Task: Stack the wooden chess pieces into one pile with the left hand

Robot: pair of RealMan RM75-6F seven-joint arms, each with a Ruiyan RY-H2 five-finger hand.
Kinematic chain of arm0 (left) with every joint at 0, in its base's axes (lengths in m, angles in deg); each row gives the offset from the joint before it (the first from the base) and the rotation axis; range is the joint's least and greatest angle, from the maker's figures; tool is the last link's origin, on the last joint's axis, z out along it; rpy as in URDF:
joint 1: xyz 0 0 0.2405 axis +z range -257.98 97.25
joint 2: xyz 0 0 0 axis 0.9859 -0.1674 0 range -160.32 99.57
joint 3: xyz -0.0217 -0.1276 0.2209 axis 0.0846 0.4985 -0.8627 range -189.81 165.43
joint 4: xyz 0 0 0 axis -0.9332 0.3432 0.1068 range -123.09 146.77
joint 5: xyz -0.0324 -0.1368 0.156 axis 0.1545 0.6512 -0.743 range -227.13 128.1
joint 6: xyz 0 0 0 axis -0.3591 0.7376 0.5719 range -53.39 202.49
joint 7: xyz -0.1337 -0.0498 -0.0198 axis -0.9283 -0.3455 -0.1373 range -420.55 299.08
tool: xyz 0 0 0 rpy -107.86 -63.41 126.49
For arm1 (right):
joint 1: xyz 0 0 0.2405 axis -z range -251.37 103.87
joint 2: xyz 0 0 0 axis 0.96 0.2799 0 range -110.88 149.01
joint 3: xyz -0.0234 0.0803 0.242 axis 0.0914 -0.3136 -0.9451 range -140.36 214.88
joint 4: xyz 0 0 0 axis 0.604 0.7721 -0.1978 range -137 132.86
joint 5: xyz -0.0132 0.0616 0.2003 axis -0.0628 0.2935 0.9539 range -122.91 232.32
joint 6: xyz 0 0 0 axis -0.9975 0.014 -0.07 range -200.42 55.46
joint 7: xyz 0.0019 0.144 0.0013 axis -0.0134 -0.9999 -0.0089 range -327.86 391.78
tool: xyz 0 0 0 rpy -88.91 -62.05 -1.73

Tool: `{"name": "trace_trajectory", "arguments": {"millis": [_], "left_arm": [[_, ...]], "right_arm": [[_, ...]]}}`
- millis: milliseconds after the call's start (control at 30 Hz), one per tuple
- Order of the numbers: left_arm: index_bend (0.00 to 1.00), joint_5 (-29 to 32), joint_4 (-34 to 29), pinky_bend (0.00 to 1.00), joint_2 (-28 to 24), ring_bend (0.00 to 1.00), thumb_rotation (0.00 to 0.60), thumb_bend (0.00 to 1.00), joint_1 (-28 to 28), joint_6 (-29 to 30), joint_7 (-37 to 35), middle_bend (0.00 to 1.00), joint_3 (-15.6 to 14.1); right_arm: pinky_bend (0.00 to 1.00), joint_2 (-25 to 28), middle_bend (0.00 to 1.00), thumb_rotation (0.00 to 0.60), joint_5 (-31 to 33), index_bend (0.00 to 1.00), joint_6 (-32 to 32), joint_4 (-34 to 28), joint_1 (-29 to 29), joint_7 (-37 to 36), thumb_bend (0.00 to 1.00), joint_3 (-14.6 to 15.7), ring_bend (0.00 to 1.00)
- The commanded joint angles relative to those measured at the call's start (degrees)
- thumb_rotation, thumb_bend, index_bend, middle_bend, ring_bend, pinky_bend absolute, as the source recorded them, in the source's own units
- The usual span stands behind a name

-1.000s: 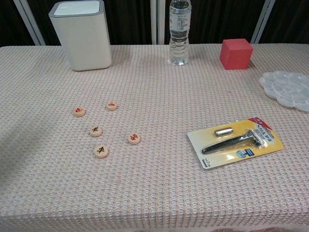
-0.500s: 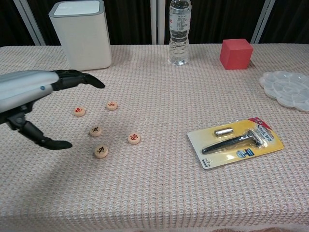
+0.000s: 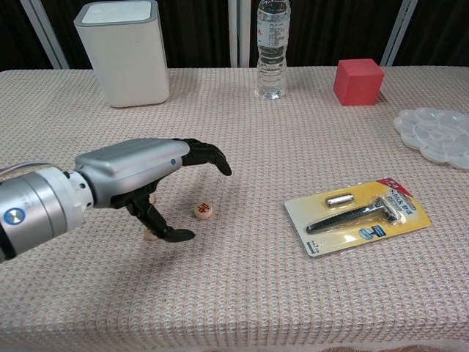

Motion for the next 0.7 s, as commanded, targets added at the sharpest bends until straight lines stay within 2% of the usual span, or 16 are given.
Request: {"name": "trace_trajectory", "arguments": {"millis": [33, 300, 467, 700], "left_arm": [[0.23, 1.0, 1.5, 0.0, 1.1, 0.0, 0.6, 0.23, -0.8, 1.1, 1.0, 0.09, 0.0], [0.3, 3.6, 4.3, 0.0, 2.5, 0.0, 0.6, 0.24, -1.5, 2.4, 1.2, 0.09, -0.8], [0.33, 5.5, 5.9, 0.0, 3.4, 0.0, 0.6, 0.3, -2.2, 2.0, -0.3, 0.09, -0.7], [0.43, 4.0, 7.6, 0.0, 3.7, 0.0, 0.6, 0.31, -2.7, 2.5, -2.7, 0.1, -1.4]], "right_arm": [[0.0, 0.0, 0.0, 0.6, 0.0, 0.0, -0.1, 0.1, 0.0, -0.2, 0.12, 0.0, 0.0], [0.0, -0.4, 0.0, 0.6, -0.4, 0.0, -0.2, 1.5, 0.1, -1.8, 0.12, 0.0, 0.0], [0.0, -0.4, 0.0, 0.6, -0.3, 0.0, -0.2, 1.5, 0.2, -2.0, 0.12, -0.1, 0.0], [0.0, -0.7, 0.0, 0.6, -0.3, 0.0, 0.2, 2.0, 0.1, -2.1, 0.12, 0.0, 0.0]]}}
